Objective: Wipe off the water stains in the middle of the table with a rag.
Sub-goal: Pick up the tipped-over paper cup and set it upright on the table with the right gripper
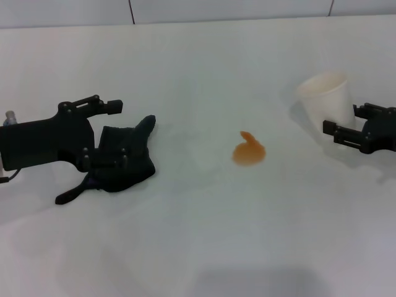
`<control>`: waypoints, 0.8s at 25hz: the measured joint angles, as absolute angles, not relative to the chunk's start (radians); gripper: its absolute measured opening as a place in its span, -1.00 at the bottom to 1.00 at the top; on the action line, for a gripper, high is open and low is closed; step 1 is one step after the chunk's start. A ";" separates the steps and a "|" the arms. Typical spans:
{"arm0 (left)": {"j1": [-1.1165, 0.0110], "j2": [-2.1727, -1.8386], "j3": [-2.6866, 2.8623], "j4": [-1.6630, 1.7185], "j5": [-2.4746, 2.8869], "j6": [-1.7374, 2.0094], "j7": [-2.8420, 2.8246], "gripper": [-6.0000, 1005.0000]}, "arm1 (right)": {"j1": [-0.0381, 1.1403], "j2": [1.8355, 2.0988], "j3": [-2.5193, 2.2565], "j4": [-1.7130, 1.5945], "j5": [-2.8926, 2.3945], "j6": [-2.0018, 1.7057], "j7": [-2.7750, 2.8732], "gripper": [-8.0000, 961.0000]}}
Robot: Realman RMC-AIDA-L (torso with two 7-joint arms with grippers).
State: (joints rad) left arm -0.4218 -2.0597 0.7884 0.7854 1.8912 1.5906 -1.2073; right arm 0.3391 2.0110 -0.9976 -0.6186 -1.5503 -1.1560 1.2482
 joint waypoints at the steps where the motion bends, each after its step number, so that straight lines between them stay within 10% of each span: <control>1: -0.422 -2.060 0.788 0.785 1.891 1.591 -1.207 0.77 | 0.338 2.011 -0.997 -0.612 -1.546 -1.155 1.243 0.37; 20: -0.426 -2.062 0.788 0.785 1.891 1.593 -1.205 0.77 | 0.326 2.011 -0.998 -0.542 -1.538 -1.178 1.211 0.37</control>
State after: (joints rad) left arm -0.4261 -2.0616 0.7884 0.7854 1.8914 1.5932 -1.2046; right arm 0.3261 2.0112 -0.9981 -0.5418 -1.5384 -1.1782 1.2110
